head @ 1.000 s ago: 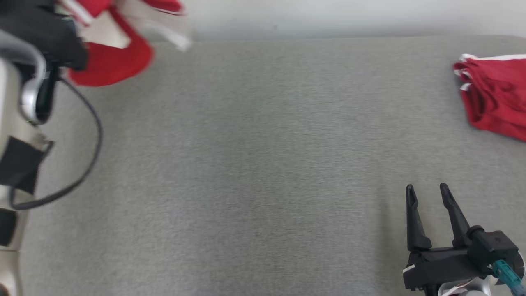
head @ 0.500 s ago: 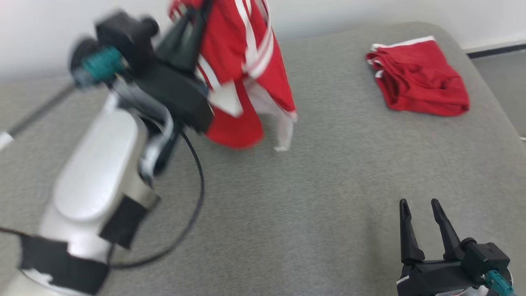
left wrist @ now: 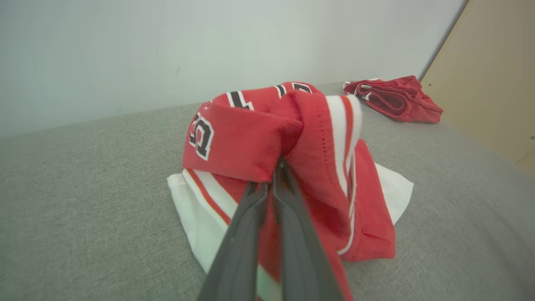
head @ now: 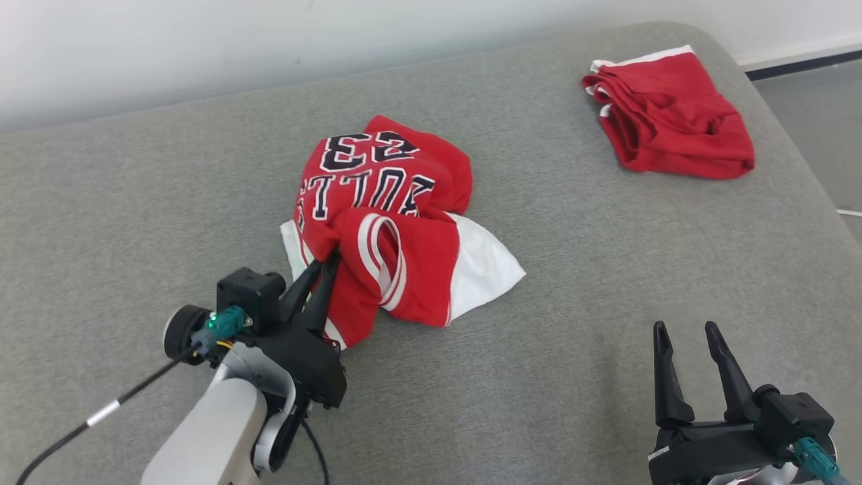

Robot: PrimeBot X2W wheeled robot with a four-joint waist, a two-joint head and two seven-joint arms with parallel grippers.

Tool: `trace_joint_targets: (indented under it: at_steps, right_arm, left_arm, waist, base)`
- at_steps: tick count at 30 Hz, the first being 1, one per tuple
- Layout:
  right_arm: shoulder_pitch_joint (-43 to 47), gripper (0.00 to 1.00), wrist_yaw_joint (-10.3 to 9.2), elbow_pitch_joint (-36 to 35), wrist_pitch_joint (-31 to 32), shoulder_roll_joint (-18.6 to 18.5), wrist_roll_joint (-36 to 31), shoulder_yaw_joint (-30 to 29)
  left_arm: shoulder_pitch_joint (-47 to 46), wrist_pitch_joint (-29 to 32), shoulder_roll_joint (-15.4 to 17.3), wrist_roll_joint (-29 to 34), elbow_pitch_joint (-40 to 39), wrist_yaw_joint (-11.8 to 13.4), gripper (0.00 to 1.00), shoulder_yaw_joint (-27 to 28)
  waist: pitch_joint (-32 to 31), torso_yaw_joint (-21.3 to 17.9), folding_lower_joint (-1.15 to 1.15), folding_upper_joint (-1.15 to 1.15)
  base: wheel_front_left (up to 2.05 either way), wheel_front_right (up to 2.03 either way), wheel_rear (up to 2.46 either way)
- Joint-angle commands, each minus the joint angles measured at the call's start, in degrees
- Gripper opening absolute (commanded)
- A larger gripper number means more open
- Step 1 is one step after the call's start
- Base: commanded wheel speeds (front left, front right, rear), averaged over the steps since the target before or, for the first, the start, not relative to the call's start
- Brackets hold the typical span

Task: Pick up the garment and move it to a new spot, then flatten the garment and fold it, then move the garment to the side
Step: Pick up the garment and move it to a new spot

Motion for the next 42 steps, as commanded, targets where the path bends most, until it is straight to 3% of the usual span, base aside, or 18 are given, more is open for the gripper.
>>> trace_joint_targets:
  at_steps: [1, 9, 27, 34, 42]
  right_arm:
    - [0.0, 1.0, -0.14, 0.1, -0.3, 0.1, -0.5, 0.0]
    - [1.4, 1.0, -0.14, -0.5, -0.3, 0.1, -1.9, -1.6]
    - [6.2, 1.0, -0.14, -4.0, 1.2, 0.1, -3.7, -2.6]
    - [7.3, 1.0, -0.14, -5.3, 2.2, 0.1, -3.2, -2.7]
    - [8.3, 1.0, -0.14, -5.8, 2.5, 0.1, -2.8, -2.0]
  left_arm:
    - [0.5, -1.4, -0.3, 0.3, -0.2, -0.4, 1.0, -0.3]
    - [-0.3, -6.2, -0.9, 1.2, -2.4, -0.1, 1.0, 0.6]
    - [17.6, -8.1, 3.7, 4.5, -13.2, 3.0, 1.0, 16.5]
    - [25.8, -8.1, 3.4, 6.7, -17.5, 3.2, 1.0, 21.4]
    - [32.5, -8.1, 1.8, 8.1, -20.0, 1.8, 1.0, 24.7]
  waist:
    - [-0.4, 1.3, 0.0, 0.0]
    - [-3.4, 5.9, 0.0, 0.0]
    - [-12.3, 15.9, 0.0, 0.0]
    - [-13.4, 17.4, 0.0, 0.0]
    - [-13.9, 17.5, 0.0, 0.0]
  base:
    - [0.0, 0.0, 0.0]
    - [0.0, 0.0, 0.0]
    - [0.0, 0.0, 0.0]
    - [0.0, 0.0, 0.0]
    - [0.0, 0.0, 0.0]
